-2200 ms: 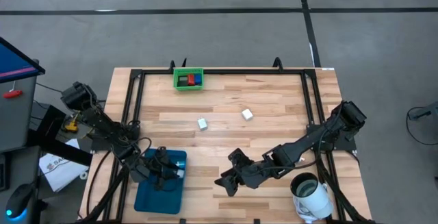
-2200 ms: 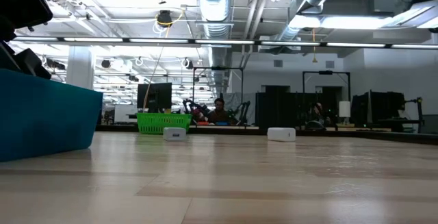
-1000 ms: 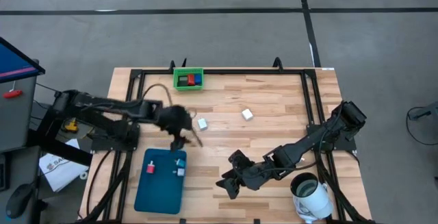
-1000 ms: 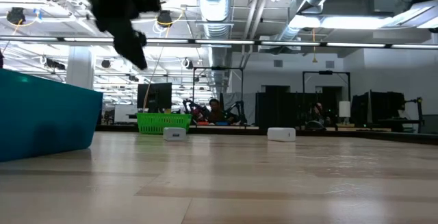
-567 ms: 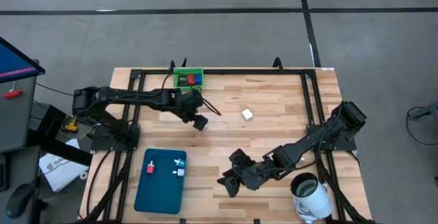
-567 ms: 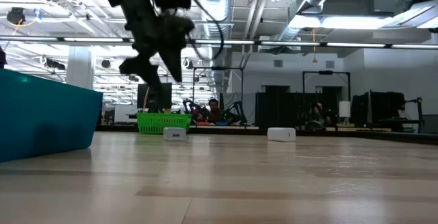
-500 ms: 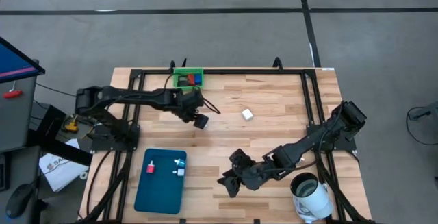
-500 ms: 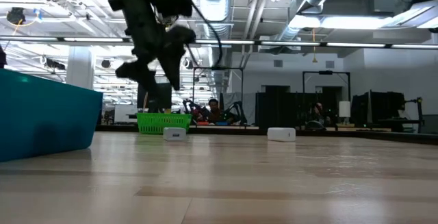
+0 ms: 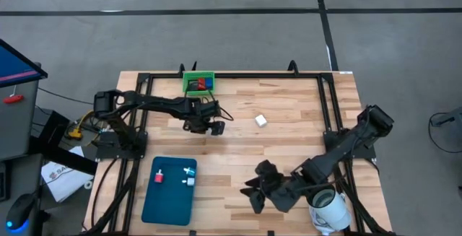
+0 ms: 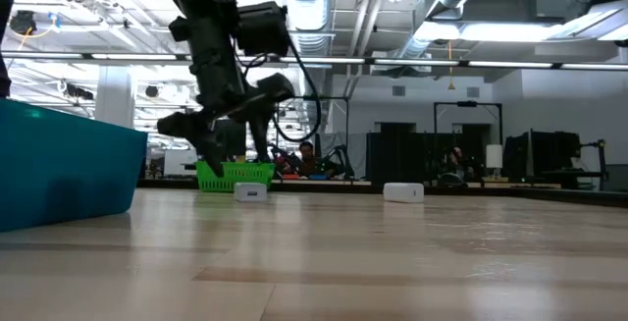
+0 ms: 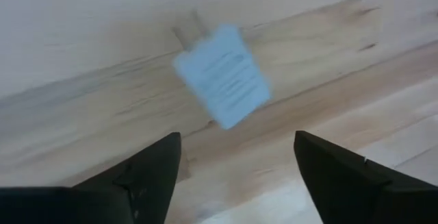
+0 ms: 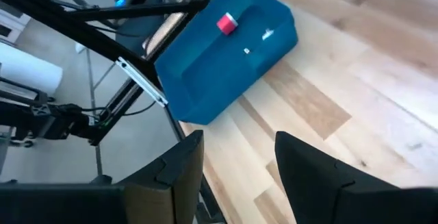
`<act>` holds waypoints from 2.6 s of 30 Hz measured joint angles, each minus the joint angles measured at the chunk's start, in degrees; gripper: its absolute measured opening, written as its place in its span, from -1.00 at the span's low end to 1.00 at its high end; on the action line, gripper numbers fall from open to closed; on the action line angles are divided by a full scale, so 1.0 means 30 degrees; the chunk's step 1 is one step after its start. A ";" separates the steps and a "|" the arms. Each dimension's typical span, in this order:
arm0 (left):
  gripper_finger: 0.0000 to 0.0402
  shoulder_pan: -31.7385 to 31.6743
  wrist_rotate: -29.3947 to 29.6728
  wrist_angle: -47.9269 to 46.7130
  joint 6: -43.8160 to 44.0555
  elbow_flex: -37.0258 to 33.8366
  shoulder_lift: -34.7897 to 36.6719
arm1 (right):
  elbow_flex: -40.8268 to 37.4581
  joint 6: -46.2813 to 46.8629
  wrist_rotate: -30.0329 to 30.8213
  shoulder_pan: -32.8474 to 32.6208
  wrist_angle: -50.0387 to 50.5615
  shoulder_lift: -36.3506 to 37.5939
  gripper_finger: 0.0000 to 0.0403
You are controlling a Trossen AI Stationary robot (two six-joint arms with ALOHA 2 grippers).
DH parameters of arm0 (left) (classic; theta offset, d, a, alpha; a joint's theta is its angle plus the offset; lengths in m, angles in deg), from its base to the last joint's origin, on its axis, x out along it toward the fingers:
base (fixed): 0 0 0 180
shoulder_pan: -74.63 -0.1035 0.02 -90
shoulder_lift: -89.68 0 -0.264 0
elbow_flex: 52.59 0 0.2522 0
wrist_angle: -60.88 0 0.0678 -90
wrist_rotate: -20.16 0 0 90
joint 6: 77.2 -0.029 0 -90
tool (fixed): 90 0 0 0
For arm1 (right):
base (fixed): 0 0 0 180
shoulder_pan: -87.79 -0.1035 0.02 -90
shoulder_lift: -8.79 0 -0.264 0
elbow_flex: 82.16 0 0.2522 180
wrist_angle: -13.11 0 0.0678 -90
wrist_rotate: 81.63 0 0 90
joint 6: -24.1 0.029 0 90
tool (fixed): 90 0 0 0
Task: Pick & Place Office items
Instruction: Put the left white charger adapter into the blue bin
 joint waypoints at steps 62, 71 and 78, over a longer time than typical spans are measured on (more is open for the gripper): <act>-0.23 0.5079 0.2232 -0.6817 0.0438 0.0284 0.6957 | -0.0001 -0.2709 0.3979 0.0198 0.1840 0.3378 -0.14; -0.23 1.1642 0.2076 -0.9832 0.4189 0.0291 0.7743 | -0.0001 -0.2647 0.3819 0.1265 0.1251 0.3378 -0.14; -0.23 1.5855 0.2902 -0.9834 0.8274 -0.0062 0.7605 | -0.0001 -0.2558 0.3723 0.1753 0.1147 0.3378 -0.14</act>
